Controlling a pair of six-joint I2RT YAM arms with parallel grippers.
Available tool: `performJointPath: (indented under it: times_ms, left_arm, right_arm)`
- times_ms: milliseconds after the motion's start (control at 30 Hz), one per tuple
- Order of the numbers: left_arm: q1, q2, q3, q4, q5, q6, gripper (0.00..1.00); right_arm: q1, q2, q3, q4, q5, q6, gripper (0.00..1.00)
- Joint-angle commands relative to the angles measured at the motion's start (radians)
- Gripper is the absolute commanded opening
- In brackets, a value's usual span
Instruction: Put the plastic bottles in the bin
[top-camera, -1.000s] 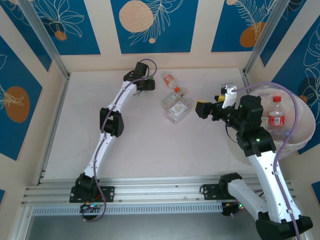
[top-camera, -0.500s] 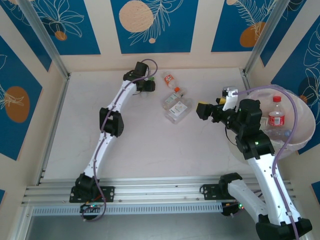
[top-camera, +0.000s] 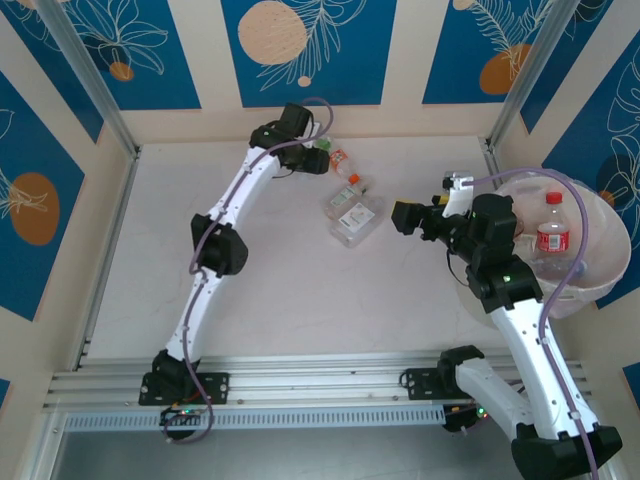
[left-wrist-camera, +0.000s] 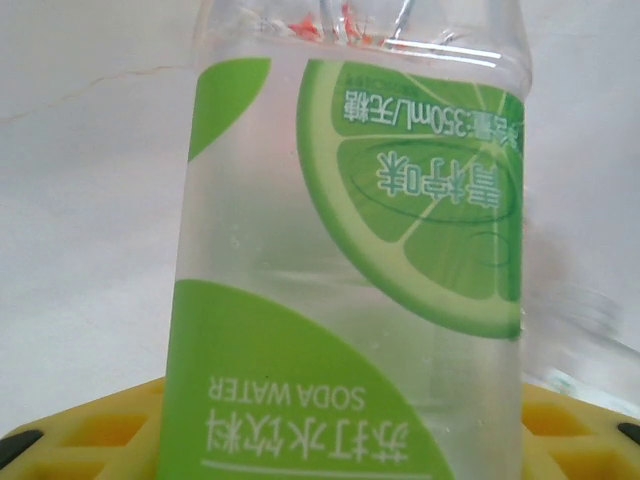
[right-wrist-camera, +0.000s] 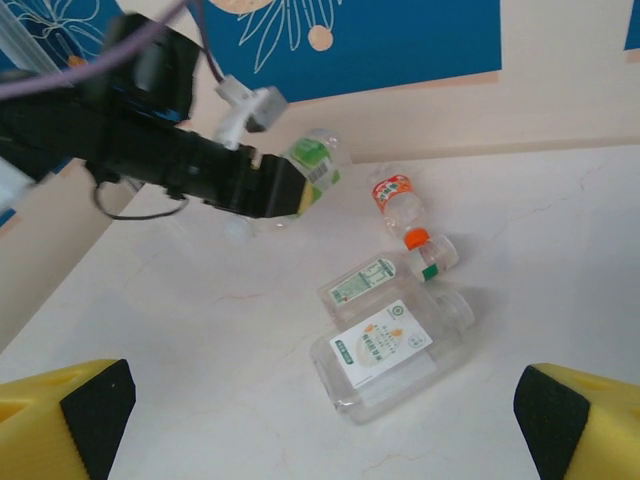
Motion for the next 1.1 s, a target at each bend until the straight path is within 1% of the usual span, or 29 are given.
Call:
performJointPath:
  times_ms: [0,67,100,167,200,233,300,367,400,467,533,600,633,667,733,800,833,900,933,1033,1067]
  left_arm:
    - [0.003,-0.226,-0.264,0.152,0.061,-0.017,0.39]
    - [0.001,-0.387,-0.497,0.287,0.051,-0.02,0.4]
    - [0.0,-0.442,-0.573,0.324,0.044,-0.018,0.4]
    - [-0.009,-0.547,-0.696,0.37,0.013,-0.008,0.41]
    - [-0.022,-0.574,-0.714,0.381,-0.025,0.003,0.41]
    - [-0.031,-0.602,-0.736,0.404,-0.009,0.009,0.4]
    - [-0.043,-0.656,-0.801,0.494,0.053,-0.03,0.4]
    - [-0.058,-0.711,-0.887,0.626,0.153,-0.062,0.4]
    - [-0.066,-0.738,-0.938,0.68,0.188,-0.071,0.4]
    - [-0.092,-0.801,-1.074,0.834,0.281,-0.073,0.4]
    - [-0.116,-0.865,-1.197,0.981,0.353,-0.071,0.39]
    - [-0.139,-0.923,-1.318,1.116,0.404,-0.061,0.39]
    - [-0.153,-0.952,-1.366,1.155,0.411,-0.037,0.39]
    - [-0.17,-0.977,-1.398,1.164,0.402,-0.003,0.39]
    - [-0.195,-1.018,-1.442,1.16,0.372,0.061,0.39]
    - [-0.212,-1.055,-1.49,1.179,0.346,0.101,0.4]
    - [-0.217,-1.069,-1.51,1.19,0.338,0.112,0.4]
    - [-0.222,-1.085,-1.524,1.176,0.344,0.125,0.4]
    - [-0.223,-1.089,-1.523,1.159,0.348,0.134,0.4]
    - [-0.236,-1.097,-1.525,1.146,0.353,0.156,0.4]
    - [-0.244,-1.095,-1.522,1.135,0.343,0.167,0.4]
  right_arm:
    - [0.002,0.03,-0.01,0.043,0.03,0.022,1.0]
    - [0.002,0.055,-0.009,0.077,0.013,0.034,0.99]
    - [0.003,0.064,-0.01,0.095,0.004,0.044,0.99]
    - [0.003,0.087,-0.011,0.14,-0.022,0.078,0.99]
    - [0.005,0.095,-0.011,0.16,-0.033,0.099,0.99]
    - [0.006,0.103,-0.011,0.186,-0.045,0.125,1.0]
    - [0.007,0.116,-0.019,0.229,-0.039,0.202,1.0]
    - [0.005,0.119,-0.036,0.281,-0.028,0.301,1.0]
    - [0.002,0.12,-0.045,0.309,-0.043,0.346,0.99]
    - [-0.011,0.123,-0.056,0.375,-0.15,0.418,0.99]
    - [-0.02,0.142,-0.036,0.396,-0.236,0.488,0.99]
    - [-0.02,0.172,-0.019,0.418,-0.315,0.574,0.99]
    - [-0.019,0.191,-0.019,0.449,-0.368,0.617,0.99]
    - [-0.018,0.21,-0.014,0.479,-0.418,0.651,0.99]
    - [-0.011,0.239,0.014,0.457,-0.45,0.668,0.99]
    - [0.001,0.252,0.041,0.39,-0.425,0.642,0.99]
    - [0.009,0.26,0.047,0.384,-0.427,0.626,1.0]
    - [0.025,0.282,0.062,0.413,-0.5,0.592,0.99]
    - [0.037,0.303,0.089,0.386,-0.52,0.573,0.99]
    - [0.082,0.355,0.174,0.243,-0.468,0.515,1.0]
    - [0.093,0.367,0.184,0.242,-0.48,0.507,1.0]
